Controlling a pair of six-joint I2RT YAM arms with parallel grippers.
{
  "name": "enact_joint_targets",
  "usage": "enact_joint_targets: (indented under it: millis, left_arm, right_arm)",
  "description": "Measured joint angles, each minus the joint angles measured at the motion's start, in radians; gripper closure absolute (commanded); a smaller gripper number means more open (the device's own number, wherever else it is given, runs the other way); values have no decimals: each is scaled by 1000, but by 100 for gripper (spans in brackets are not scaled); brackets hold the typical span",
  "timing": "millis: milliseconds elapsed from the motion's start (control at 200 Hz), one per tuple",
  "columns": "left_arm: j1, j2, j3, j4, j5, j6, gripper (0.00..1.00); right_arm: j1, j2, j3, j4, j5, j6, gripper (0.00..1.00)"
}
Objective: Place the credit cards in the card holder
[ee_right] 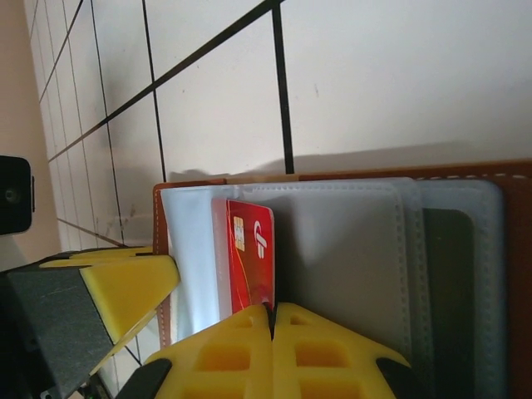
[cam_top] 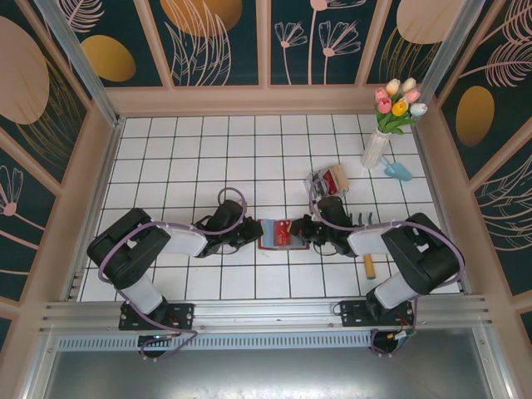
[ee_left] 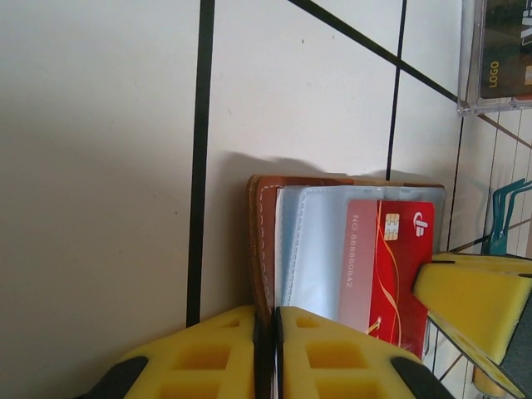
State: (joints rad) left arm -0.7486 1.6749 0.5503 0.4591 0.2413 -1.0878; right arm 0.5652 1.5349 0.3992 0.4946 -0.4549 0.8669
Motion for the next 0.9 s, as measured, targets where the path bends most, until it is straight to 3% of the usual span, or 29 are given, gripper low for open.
enact_joint_targets:
  millis: [210, 500, 726, 901]
  left_arm:
    - [0, 0, 4, 0, 1, -1, 77]
    - [-3, -2, 6, -6, -4, -2, 78]
    - [-3, -4, 7, -11, -16, 2, 96]
    - [-5, -6, 7, -18, -31, 7, 100]
  right_arm:
    - [56, 56, 71, -9, 5, 16, 100]
    - [89, 112, 137, -58, 21, 34, 96]
    - [101, 84, 192, -205, 72, -11, 80]
    - [104, 21, 213, -366, 170, -84, 79]
